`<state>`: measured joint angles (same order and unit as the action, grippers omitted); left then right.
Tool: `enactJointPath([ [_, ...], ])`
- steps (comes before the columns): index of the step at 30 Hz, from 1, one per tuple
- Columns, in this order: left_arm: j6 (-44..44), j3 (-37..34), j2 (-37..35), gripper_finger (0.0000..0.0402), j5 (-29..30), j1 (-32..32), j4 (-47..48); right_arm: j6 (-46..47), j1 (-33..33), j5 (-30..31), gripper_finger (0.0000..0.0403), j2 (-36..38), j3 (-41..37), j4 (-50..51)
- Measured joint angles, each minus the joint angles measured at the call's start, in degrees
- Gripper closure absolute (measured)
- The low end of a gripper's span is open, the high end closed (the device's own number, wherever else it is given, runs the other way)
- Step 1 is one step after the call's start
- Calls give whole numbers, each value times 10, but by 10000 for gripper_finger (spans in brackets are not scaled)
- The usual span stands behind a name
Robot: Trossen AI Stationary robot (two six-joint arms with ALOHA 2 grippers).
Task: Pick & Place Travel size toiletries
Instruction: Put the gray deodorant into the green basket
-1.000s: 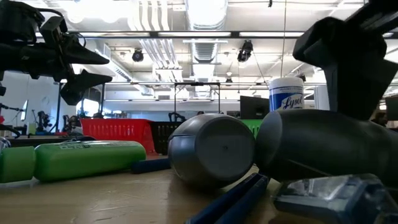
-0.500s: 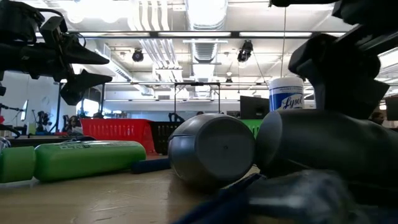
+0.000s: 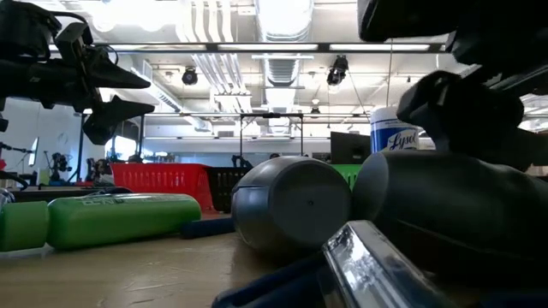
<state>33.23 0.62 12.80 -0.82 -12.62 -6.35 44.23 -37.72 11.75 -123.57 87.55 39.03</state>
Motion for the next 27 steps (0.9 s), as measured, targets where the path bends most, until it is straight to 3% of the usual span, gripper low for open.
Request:
enactJointPath([
  [6, 0, 0, 0, 172, 0, 0, 0, 37, 13, -21, 202, 10, 1, 18],
  [14, 0, 0, 0, 172, 0, 0, 0, 111, 17, -22, 204, 68, 0, 110],
  [23, 0, 0, 0, 172, 0, 0, 4, 315, 45, 106, 194, 163, -2, 164],
  [27, 0, 0, 0, 172, 0, 0, 4, 343, 74, 114, 196, 176, -2, 193],
])
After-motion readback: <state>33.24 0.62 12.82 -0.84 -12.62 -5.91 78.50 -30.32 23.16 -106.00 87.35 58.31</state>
